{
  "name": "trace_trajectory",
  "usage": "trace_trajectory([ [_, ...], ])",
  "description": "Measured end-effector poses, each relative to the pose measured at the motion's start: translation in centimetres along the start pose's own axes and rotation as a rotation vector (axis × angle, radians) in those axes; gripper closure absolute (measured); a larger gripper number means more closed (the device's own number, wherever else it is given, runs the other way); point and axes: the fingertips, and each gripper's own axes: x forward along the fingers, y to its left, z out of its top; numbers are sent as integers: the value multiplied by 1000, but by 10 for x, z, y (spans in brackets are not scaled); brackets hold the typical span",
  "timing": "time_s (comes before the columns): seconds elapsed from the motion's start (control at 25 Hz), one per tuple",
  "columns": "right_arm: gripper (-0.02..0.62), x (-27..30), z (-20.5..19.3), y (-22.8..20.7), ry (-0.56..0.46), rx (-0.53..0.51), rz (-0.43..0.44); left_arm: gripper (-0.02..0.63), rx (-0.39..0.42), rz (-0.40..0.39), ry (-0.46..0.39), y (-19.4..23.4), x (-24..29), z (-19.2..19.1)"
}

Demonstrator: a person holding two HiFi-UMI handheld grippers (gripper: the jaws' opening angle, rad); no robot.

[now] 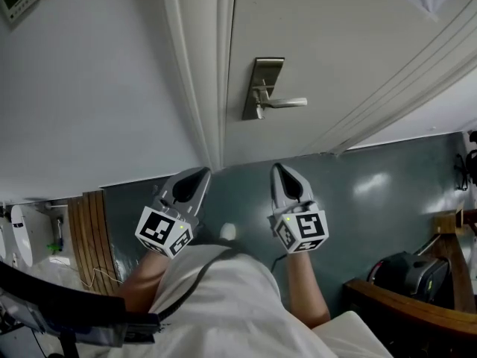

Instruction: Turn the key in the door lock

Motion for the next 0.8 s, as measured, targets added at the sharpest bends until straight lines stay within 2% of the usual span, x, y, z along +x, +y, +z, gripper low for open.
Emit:
trace_trajectory([
  [0.32,588,8,-13,-14,27,13,-27,600,-7,-22,12,2,13,-2],
  [0.48,588,20,-25,-20,47,13,-69,600,-14,-50,25,8,19,-5],
  [0.8,588,61,-34,-34,65,-156,-205,600,1,-126,15,28,33,13],
])
